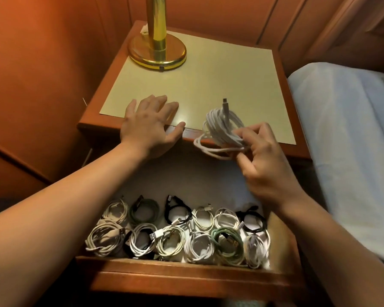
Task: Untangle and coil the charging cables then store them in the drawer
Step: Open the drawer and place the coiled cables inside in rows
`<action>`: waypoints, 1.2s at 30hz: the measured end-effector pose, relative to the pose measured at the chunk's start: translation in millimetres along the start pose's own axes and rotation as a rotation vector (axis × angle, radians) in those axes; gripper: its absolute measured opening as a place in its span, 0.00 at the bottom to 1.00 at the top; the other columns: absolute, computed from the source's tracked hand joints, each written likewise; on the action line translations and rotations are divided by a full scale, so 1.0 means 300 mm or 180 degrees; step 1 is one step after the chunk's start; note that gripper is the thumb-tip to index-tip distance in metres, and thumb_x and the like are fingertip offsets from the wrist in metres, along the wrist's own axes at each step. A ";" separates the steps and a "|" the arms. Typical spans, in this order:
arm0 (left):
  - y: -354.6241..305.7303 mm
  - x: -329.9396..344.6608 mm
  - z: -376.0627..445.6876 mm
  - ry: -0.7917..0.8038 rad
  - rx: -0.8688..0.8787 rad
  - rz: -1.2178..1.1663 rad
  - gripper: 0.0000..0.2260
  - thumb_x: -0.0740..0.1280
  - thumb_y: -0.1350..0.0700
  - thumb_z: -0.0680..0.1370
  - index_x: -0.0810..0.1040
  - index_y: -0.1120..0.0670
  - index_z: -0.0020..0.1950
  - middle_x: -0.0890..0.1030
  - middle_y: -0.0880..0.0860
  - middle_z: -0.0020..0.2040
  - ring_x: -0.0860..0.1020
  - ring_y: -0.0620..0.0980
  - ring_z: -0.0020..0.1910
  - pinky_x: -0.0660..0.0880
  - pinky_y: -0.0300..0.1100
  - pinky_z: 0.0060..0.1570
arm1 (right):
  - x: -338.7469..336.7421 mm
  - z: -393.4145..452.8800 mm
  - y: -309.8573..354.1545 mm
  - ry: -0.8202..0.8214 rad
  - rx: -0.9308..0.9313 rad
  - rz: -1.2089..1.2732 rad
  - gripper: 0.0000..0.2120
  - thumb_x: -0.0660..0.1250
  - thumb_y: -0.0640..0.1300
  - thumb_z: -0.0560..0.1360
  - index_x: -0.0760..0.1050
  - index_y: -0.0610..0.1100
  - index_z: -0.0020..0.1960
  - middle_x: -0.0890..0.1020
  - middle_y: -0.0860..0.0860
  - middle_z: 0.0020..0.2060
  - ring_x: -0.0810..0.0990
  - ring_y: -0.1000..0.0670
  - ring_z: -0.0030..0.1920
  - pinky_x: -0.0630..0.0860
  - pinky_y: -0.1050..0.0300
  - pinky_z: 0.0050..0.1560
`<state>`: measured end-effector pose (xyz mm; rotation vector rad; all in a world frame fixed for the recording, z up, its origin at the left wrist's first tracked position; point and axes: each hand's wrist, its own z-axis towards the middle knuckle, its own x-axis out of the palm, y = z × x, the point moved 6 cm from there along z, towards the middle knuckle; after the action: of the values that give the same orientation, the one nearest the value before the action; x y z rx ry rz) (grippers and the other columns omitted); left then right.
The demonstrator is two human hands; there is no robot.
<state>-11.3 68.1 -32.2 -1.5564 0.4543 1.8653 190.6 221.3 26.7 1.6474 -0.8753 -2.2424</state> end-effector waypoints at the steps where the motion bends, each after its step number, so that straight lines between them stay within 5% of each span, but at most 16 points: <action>1: -0.001 0.001 0.000 0.0015 -0.0006 -0.0003 0.30 0.50 0.31 0.79 0.67 0.44 0.77 0.68 0.54 0.77 0.65 0.58 0.77 0.58 0.63 0.75 | 0.017 -0.038 0.018 0.0089 0.0004 0.0076 0.14 0.64 0.42 0.80 0.78 0.50 0.64 0.69 0.53 0.55 0.75 0.54 0.48 0.79 0.46 0.52; 5: 0.003 0.004 0.001 0.0013 -0.0029 -0.0017 0.30 0.50 0.31 0.79 0.66 0.42 0.77 0.67 0.52 0.78 0.63 0.57 0.78 0.56 0.62 0.76 | 0.106 -0.174 0.072 0.0366 -0.0028 0.0015 0.14 0.68 0.44 0.79 0.77 0.54 0.64 0.69 0.57 0.57 0.75 0.56 0.51 0.77 0.53 0.49; 13: 0.004 0.010 0.002 -0.0034 -0.0031 0.0020 0.29 0.51 0.31 0.80 0.67 0.42 0.77 0.68 0.53 0.78 0.64 0.57 0.78 0.57 0.62 0.75 | 0.402 -0.223 0.018 0.1231 0.0019 -0.0736 0.15 0.66 0.48 0.80 0.72 0.50 0.66 0.67 0.51 0.61 0.72 0.47 0.61 0.79 0.46 0.48; 18: 0.007 0.010 -0.001 -0.0139 -0.0022 0.0001 0.30 0.50 0.31 0.79 0.69 0.43 0.76 0.70 0.52 0.77 0.65 0.57 0.77 0.59 0.62 0.75 | 0.511 -0.234 -0.009 0.1397 -0.0012 -0.1143 0.14 0.65 0.48 0.80 0.73 0.48 0.65 0.69 0.47 0.61 0.75 0.41 0.57 0.75 0.46 0.43; 25: 0.009 0.011 -0.004 -0.0107 -0.0016 0.0060 0.30 0.49 0.31 0.79 0.67 0.42 0.77 0.68 0.52 0.78 0.65 0.57 0.78 0.59 0.61 0.75 | 0.481 -0.208 -0.030 0.1703 0.0058 -0.0820 0.27 0.68 0.51 0.78 0.67 0.54 0.75 0.74 0.52 0.63 0.81 0.43 0.56 0.79 0.47 0.51; 30: 0.008 0.009 -0.007 -0.0089 -0.0012 0.0045 0.30 0.50 0.32 0.79 0.67 0.43 0.77 0.69 0.52 0.78 0.65 0.57 0.77 0.59 0.61 0.75 | 0.390 -0.227 -0.024 0.1585 0.0131 -0.0401 0.37 0.72 0.56 0.76 0.61 0.54 0.80 0.72 0.53 0.72 0.75 0.51 0.69 0.74 0.52 0.67; 36: 0.003 -0.001 -0.014 -0.0040 -0.0033 0.0097 0.28 0.51 0.32 0.80 0.68 0.43 0.76 0.69 0.52 0.77 0.65 0.56 0.77 0.59 0.61 0.75 | 0.390 -0.400 0.077 0.0889 0.0258 -0.0756 0.47 0.50 0.77 0.75 0.55 0.49 0.84 0.60 0.49 0.83 0.57 0.48 0.82 0.60 0.46 0.81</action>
<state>-8.9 64.8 -33.1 -1.5517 0.4658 1.9022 257.3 104.2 -75.5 2.1378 -0.7417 -2.0661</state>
